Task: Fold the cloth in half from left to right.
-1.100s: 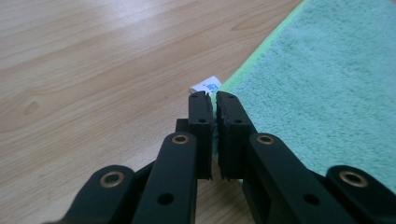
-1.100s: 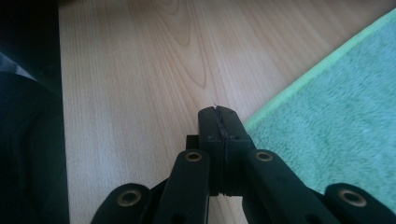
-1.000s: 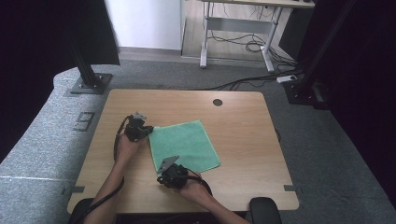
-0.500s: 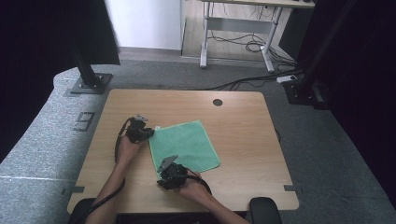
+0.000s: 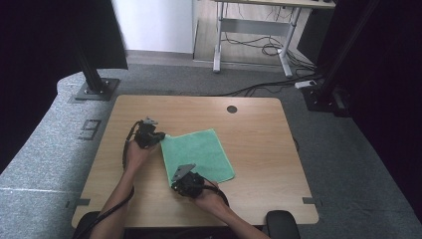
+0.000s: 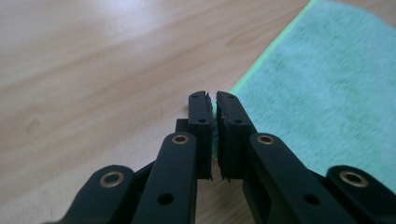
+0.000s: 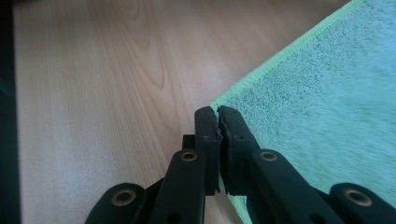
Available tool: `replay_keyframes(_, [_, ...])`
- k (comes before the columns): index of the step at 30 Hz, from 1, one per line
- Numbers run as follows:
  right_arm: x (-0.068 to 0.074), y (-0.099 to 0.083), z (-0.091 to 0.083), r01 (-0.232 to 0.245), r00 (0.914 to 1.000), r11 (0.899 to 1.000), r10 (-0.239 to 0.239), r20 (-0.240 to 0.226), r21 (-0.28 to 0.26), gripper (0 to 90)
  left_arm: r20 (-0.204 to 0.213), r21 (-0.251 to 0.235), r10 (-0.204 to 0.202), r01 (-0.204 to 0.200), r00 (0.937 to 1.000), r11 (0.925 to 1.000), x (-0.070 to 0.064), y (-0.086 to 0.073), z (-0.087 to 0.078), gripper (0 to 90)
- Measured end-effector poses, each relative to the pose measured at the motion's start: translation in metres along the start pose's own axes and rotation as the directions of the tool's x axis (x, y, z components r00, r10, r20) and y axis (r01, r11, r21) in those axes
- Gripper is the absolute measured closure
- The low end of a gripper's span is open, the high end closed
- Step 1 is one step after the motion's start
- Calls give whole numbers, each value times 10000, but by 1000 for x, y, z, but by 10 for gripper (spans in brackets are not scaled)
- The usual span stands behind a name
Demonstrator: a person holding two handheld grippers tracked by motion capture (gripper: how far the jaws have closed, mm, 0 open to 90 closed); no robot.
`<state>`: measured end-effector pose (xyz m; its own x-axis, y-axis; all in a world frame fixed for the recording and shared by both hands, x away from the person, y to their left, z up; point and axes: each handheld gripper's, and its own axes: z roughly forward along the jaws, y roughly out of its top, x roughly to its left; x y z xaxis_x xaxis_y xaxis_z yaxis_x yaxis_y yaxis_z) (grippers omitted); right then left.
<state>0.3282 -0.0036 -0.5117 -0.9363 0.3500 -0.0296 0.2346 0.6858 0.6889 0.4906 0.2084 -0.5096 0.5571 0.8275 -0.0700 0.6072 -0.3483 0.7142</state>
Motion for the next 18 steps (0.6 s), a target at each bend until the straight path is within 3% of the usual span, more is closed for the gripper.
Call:
replay_keyframes(7, [-16,-9,-27,-410,9985,9984,423,344,-385,858,62,-272,293,-292,9996,9992,-15,22,6,851])
replay_keyframes(18, [-42,-39,-57,-1160,9883,9904,1225,903,-747,858,209,-425,742,-733,9970,9964,-44,50,30,852])
